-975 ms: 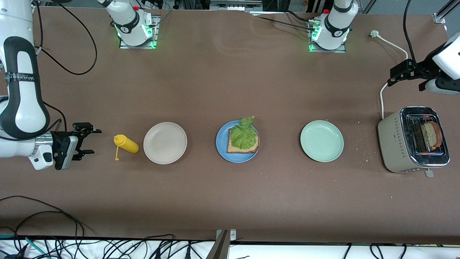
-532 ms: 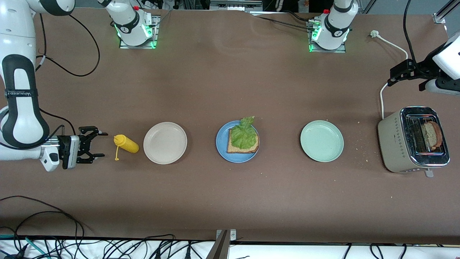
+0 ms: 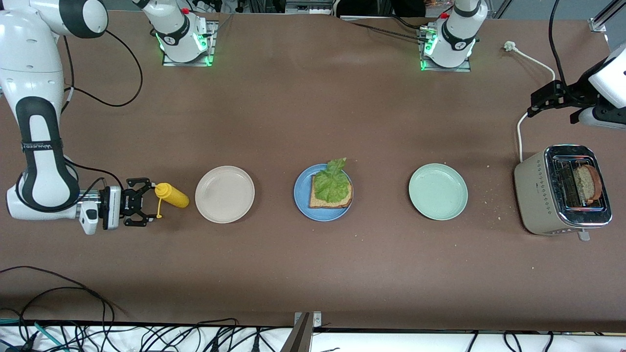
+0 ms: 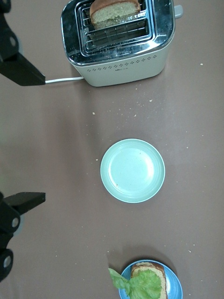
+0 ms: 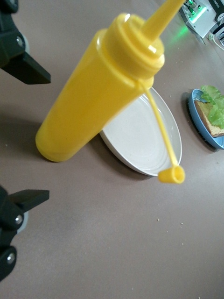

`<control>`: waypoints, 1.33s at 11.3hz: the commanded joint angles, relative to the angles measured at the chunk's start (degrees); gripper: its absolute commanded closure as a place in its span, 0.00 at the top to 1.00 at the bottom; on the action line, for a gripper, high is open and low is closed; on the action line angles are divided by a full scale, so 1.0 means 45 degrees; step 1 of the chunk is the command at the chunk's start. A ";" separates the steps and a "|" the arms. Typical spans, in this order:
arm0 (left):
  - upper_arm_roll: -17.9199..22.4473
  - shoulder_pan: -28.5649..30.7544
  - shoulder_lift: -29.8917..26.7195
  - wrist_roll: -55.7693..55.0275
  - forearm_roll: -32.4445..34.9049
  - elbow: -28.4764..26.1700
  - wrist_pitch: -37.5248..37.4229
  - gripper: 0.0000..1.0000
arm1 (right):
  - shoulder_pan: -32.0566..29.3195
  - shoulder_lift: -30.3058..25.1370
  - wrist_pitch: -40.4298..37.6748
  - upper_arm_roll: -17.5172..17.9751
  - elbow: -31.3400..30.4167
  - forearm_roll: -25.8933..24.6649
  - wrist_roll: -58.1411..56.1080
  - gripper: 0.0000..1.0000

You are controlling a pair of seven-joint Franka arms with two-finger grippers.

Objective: Make sandwich in blue plate with both arms
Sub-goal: 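Grasp the yellow squeeze bottle with the right gripper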

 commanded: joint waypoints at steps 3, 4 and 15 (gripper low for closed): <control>0.0020 0.0033 0.0006 0.0310 -0.0120 0.0233 -0.0237 1.00 | -0.0137 0.0434 0.0084 0.0149 0.0061 0.0841 -0.0941 1.00; 0.0020 0.0033 0.0006 0.0310 -0.0120 0.0213 -0.0237 1.00 | -0.0137 0.0531 0.0084 0.0149 0.0061 0.0880 -0.1154 1.00; 0.0059 0.0053 0.0006 0.0330 -0.0120 0.0213 -0.0237 1.00 | 0.0214 0.1175 0.0570 0.0266 -0.0076 0.2383 -0.3245 0.85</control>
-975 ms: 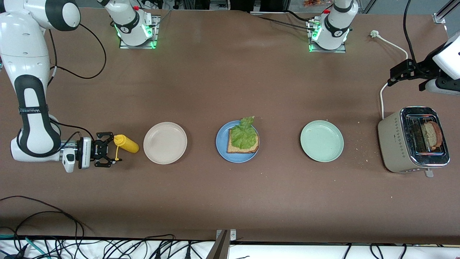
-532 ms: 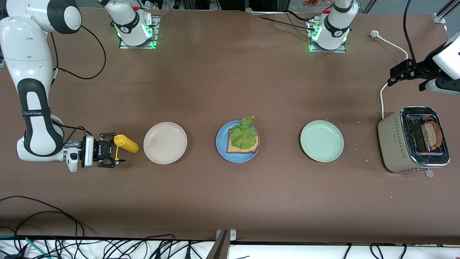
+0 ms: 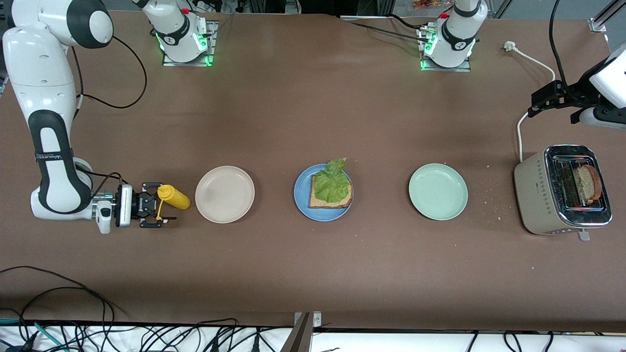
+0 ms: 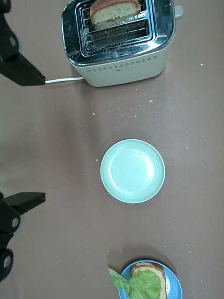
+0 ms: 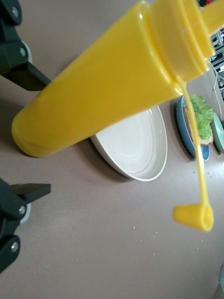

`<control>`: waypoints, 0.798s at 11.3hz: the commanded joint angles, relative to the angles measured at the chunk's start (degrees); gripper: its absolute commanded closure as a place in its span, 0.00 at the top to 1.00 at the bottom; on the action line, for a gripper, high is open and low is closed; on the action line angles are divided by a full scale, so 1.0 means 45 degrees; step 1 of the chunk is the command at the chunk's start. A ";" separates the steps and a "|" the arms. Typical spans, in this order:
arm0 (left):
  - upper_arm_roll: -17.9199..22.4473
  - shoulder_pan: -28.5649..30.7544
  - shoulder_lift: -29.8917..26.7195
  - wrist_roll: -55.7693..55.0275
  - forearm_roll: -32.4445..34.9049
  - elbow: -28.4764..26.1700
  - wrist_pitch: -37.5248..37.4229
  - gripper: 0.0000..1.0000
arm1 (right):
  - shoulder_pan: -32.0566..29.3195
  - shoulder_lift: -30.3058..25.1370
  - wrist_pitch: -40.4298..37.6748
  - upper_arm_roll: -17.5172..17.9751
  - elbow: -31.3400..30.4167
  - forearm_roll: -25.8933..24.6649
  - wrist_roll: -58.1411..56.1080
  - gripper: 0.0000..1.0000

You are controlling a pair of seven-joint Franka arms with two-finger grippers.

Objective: Make sandwich in blue plate with both arms
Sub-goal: 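Grasp the yellow squeeze bottle with the right gripper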

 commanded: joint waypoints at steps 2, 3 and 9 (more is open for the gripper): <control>0.0043 0.0043 0.0025 0.0330 -0.0120 0.0212 -0.0236 1.00 | 0.0141 0.0257 0.0547 0.0302 -0.0073 0.0662 -0.0388 0.77; 0.0043 0.0043 0.0006 0.0330 -0.0120 0.0212 -0.0236 1.00 | 0.0141 0.0257 0.0664 0.0400 -0.0093 0.0663 -0.0466 0.66; 0.0062 0.0062 0.0025 0.0330 -0.0120 0.0211 -0.0236 1.00 | 0.0316 0.0063 0.1036 0.0459 0.0083 0.0429 -0.0272 0.03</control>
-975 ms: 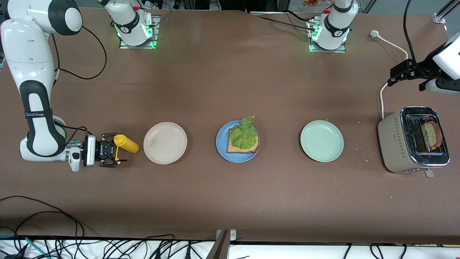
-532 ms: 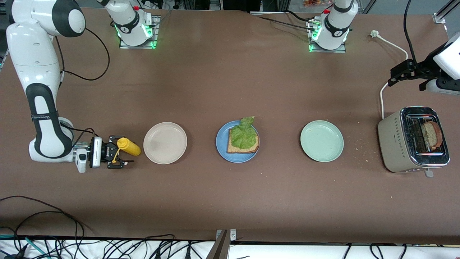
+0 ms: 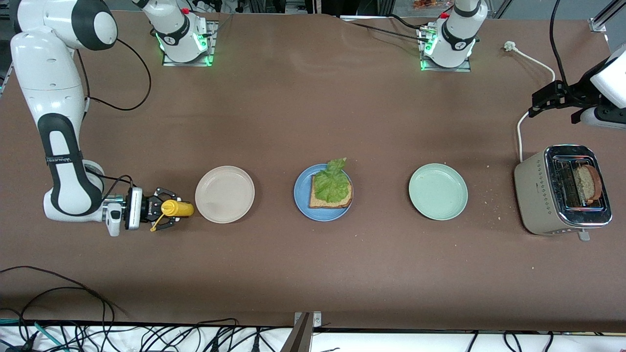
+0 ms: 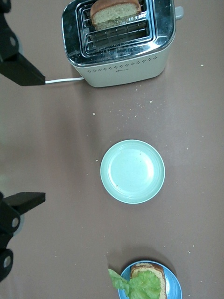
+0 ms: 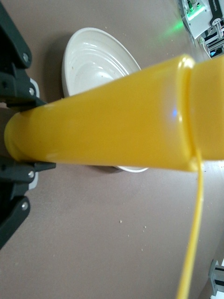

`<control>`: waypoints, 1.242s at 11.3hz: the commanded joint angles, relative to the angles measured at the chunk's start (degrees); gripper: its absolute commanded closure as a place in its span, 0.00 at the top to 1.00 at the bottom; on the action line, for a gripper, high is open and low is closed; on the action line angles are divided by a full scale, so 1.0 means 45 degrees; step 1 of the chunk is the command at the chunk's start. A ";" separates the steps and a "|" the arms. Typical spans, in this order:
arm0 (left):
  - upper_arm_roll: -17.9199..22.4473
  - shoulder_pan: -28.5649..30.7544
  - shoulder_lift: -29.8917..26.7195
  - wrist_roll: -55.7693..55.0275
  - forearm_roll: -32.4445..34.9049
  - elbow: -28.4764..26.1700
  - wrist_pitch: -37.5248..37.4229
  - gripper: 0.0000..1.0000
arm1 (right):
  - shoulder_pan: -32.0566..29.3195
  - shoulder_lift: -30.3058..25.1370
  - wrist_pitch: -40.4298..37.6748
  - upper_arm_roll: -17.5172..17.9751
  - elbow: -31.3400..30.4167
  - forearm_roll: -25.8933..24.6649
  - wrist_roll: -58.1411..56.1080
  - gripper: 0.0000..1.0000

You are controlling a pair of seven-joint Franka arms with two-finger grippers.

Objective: Make sandwich in blue plate with both arms
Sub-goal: 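Lift the yellow bottle with the right gripper toward the blue plate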

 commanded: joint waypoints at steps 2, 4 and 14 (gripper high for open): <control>0.0049 0.0045 0.0025 0.0330 -0.0120 0.0212 -0.0236 1.00 | 0.0411 -0.0854 0.0838 0.0029 0.0020 -0.0990 0.0883 0.00; 0.0049 0.0045 0.0025 0.0330 -0.0120 0.0193 -0.0236 1.00 | 0.0878 -0.2005 0.1133 -0.0010 -0.0097 -0.2765 0.2599 0.00; 0.0049 0.0045 0.0025 0.0349 -0.0120 0.0192 -0.0236 1.00 | 0.7124 -0.4276 0.1193 -0.3407 -0.0215 -0.7945 1.0589 0.00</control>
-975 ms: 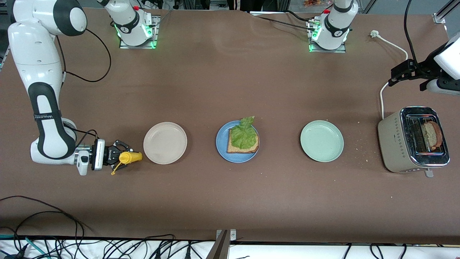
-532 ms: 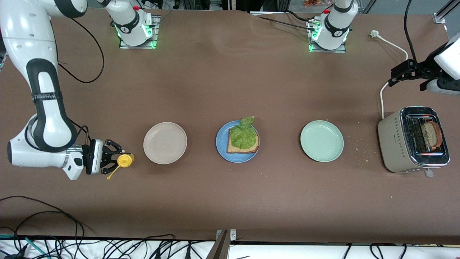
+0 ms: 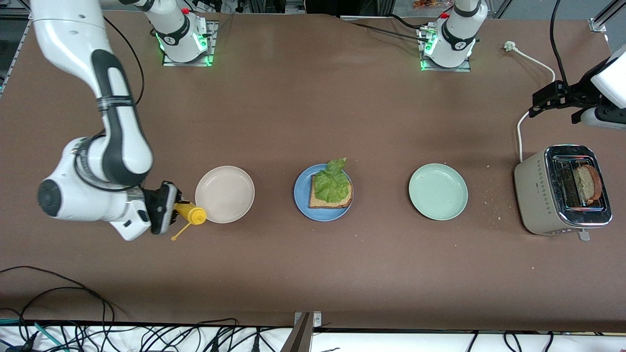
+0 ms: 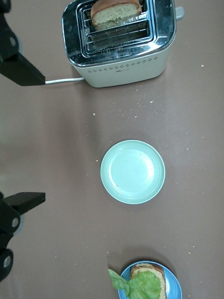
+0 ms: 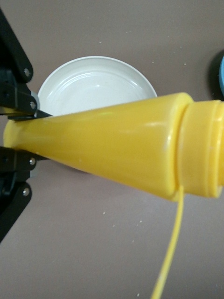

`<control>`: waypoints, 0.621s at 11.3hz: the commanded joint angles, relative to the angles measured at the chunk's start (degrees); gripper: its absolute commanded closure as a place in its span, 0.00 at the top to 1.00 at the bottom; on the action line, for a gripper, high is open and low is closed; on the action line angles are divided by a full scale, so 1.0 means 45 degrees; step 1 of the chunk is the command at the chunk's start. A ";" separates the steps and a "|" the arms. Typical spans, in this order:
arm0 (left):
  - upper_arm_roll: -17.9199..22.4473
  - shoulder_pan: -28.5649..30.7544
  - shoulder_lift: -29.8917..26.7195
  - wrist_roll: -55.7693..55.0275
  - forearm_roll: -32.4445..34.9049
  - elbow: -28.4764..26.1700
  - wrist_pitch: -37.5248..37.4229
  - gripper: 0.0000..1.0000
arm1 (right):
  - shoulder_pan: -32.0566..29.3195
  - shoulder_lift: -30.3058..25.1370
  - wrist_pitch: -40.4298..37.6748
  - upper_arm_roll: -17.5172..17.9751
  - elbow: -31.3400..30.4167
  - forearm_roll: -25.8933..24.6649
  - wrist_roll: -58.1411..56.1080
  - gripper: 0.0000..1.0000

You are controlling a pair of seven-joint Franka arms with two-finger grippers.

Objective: Make sandwich in blue plate with both arms
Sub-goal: 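Lift the yellow bottle with the right gripper toward the blue plate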

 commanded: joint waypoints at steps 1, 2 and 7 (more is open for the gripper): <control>0.0038 0.0037 0.0020 0.0349 -0.0120 0.0192 -0.0229 1.00 | 0.2101 -0.0609 0.0114 -0.0891 -0.0385 -0.1732 0.2178 0.00; 0.0038 0.0037 0.0001 0.0349 -0.0120 0.0192 -0.0229 1.00 | 0.2552 -0.0707 0.0114 -0.0872 -0.0385 -0.2532 0.2998 0.00; 0.0038 0.0037 0.0020 0.0349 -0.0120 0.0193 -0.0248 1.00 | 0.5129 -0.0903 -0.0003 -0.0872 -0.0385 -0.5875 0.6788 0.00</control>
